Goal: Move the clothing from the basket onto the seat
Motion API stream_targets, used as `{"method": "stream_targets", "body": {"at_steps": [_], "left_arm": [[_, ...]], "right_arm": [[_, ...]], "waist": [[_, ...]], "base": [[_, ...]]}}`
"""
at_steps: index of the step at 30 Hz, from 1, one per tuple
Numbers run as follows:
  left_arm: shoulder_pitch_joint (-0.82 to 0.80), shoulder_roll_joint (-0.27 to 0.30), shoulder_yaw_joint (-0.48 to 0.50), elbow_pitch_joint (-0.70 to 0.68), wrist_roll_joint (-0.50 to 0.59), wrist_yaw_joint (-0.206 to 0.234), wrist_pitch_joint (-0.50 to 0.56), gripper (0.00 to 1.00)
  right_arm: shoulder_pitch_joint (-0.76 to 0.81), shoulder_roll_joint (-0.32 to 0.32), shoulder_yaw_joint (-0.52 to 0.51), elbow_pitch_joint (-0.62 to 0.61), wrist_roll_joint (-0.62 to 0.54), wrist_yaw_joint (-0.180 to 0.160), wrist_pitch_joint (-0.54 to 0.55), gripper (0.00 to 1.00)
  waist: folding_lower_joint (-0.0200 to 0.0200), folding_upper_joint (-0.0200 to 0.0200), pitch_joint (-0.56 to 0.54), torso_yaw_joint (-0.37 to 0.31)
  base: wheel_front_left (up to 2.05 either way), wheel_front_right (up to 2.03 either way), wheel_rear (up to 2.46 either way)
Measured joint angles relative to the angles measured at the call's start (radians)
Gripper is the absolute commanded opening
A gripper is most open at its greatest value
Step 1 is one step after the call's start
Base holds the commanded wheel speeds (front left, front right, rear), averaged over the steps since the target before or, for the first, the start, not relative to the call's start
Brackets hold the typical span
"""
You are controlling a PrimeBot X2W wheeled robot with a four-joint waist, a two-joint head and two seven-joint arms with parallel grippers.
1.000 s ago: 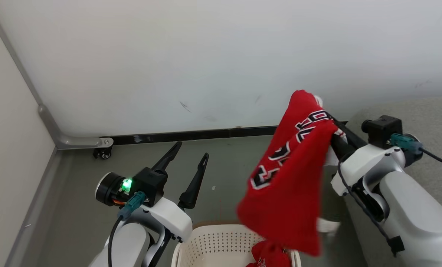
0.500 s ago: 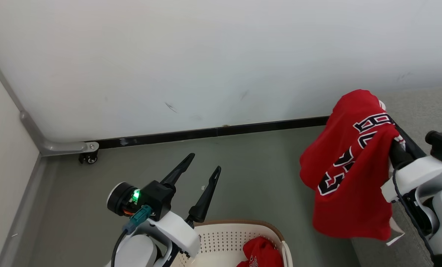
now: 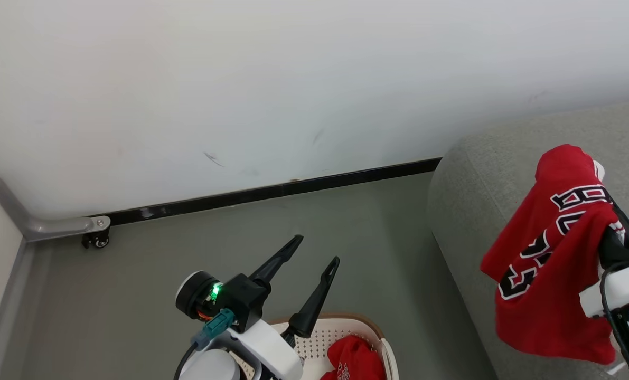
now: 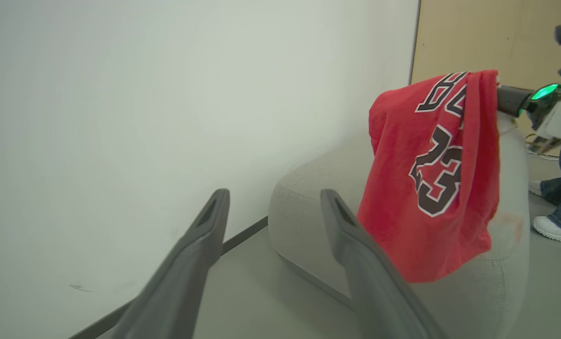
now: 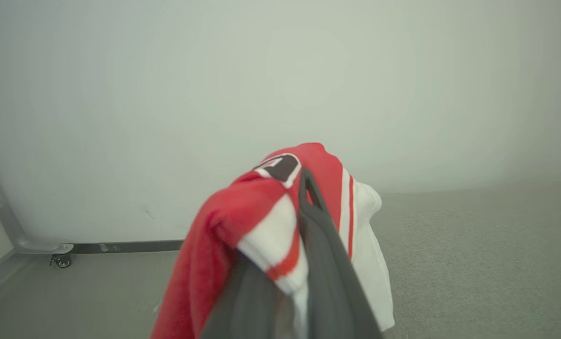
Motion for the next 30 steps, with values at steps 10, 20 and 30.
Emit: {"method": "stream_targets", "body": {"at_steps": [10,20,30], "left_arm": [[0.032,-0.007,-0.054,-0.006,-0.033,-0.017,-0.008,1.00],[0.039,-0.008,-0.110,-0.016,-0.048,-0.026,-0.009,1.00],[0.057,-0.009,-0.120,-0.033,-0.049,-0.026,-0.017,1.00]], "right_arm": [[0.115,0.024,-0.074,-0.088,-0.026,0.000,0.000,0.00],[0.174,0.048,-0.087,-0.163,-0.034,0.000,0.000,0.00],[0.188,0.065,-0.063,-0.194,-0.003,0.000,0.012,0.00]], "waist": [[0.0000,0.0000,0.002,-0.068],[0.0000,0.0000,0.009,-0.141],[0.0000,0.0000,0.027,-0.203]], "base": [[0.00,0.00,0.00],[0.00,0.00,0.00],[0.00,0.00,0.00]]}}
